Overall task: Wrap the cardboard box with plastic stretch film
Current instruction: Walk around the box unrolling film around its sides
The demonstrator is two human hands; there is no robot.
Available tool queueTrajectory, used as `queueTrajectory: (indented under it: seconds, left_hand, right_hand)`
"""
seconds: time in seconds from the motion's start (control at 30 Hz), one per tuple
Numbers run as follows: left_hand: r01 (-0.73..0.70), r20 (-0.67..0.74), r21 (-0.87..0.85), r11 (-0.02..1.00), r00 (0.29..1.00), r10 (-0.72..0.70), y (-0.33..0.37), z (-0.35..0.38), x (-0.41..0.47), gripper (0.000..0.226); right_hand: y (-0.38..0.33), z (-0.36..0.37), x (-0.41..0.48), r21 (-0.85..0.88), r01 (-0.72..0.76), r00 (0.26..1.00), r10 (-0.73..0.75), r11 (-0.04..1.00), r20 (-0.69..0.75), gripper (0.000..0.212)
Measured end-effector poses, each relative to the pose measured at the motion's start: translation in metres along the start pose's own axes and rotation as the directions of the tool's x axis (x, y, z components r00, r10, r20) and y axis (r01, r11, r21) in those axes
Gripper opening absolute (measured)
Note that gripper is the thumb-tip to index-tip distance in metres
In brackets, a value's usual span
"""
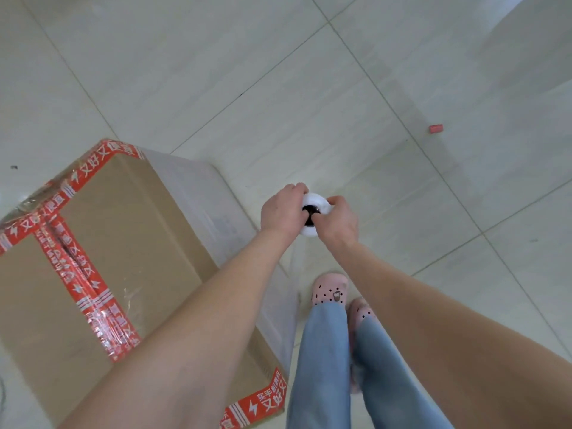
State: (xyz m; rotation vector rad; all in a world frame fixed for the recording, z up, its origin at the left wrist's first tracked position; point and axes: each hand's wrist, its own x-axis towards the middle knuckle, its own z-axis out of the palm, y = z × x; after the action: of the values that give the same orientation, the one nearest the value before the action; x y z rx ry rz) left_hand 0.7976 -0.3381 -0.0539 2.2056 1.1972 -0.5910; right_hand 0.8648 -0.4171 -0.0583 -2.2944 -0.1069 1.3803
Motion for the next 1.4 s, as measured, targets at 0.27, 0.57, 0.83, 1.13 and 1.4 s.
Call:
queueTrajectory:
  seconds: [0.27,0.57,0.83,1.13,1.4]
  left_hand:
    - [0.055,-0.085,-0.064,0.996,0.995,-0.06,-0.004,-0.008,0.016,0.019]
    - [0.468,0.007,-0.68,0.564,0.773,-0.634,-0.025,-0.022,0.023,0.018]
    - [0.482,-0.062,-0.486,0.729,0.813,-0.579,-0.035,-0.036,0.034,0.026]
    - [0.267,-0.143,-0.173,0.948,0.945,-0.293,-0.042,-0.053,0.061,0.017]
    - [0.512,-0.073,-0.578,0.636,0.743,-0.665,-0.058,-0.062,0.065,0.005]
  right_hand:
    - [-0.017,-0.002,0.006,-0.206,0.085,0.991,-0.104,0.975,-0.081,0.031]
    - [-0.076,0.012,0.025,-0.373,0.273,0.958,-0.284,0.887,0.025,0.035]
    - [-0.089,0.025,0.033,-0.268,0.193,0.978,-0.165,0.944,0.125,0.038]
    - [-0.098,0.023,0.043,-0.318,0.24,0.968,-0.201,0.917,0.15,0.033]
    - [-0.135,0.037,0.057,-0.464,0.424,0.906,-0.365,0.778,0.216,0.034]
